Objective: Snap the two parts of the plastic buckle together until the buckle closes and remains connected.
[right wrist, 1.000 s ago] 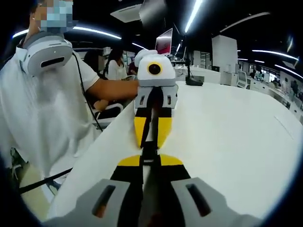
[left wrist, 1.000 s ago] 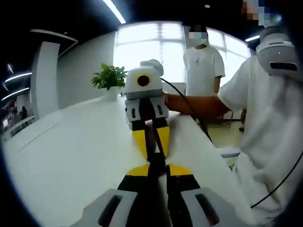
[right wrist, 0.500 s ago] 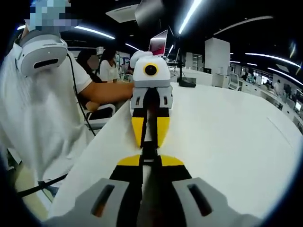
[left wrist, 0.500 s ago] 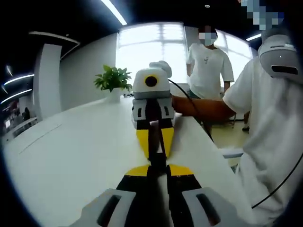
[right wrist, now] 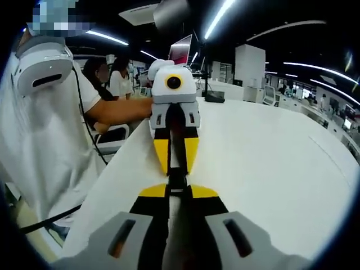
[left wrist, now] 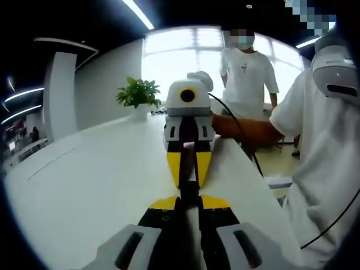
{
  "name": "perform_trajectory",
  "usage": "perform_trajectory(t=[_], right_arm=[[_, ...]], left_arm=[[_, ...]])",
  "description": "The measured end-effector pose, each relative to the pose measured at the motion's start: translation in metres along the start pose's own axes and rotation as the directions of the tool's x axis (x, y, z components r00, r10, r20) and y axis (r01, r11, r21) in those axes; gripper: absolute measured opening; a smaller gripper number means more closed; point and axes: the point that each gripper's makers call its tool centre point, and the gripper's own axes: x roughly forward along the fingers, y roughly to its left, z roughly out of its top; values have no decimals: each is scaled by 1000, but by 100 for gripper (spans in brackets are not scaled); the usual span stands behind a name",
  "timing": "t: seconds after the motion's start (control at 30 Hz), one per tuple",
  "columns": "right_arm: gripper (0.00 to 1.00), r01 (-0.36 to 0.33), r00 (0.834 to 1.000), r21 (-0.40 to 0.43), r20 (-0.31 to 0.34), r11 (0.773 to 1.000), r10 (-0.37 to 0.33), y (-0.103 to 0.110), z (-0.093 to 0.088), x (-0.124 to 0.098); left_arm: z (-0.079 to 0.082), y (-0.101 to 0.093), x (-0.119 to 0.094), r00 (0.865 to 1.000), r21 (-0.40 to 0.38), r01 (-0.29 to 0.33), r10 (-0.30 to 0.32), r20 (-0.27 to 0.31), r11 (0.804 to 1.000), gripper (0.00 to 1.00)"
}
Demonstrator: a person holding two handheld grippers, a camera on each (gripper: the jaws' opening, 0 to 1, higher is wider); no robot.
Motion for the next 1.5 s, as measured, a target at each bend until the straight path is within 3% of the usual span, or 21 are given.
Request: perform_trajectory(t=[0.33,1.17,1.5], right_arm=[[12,15,1000,4,-2,1000,-15,-7,-4,-1],[11,19,1000,-13,4,1000,-19,-7,-4,-2],[11,17,1000,-11,7,1000,-17,-6,-4,-2]], left_arm=[[-1,7,1,1000,-7,-2,2,0,1000,11],[-2,2,1,1000,-3,-15,15,-2,1000,12],[-1,2,1,1000,5,-11,11,2,1000,21]])
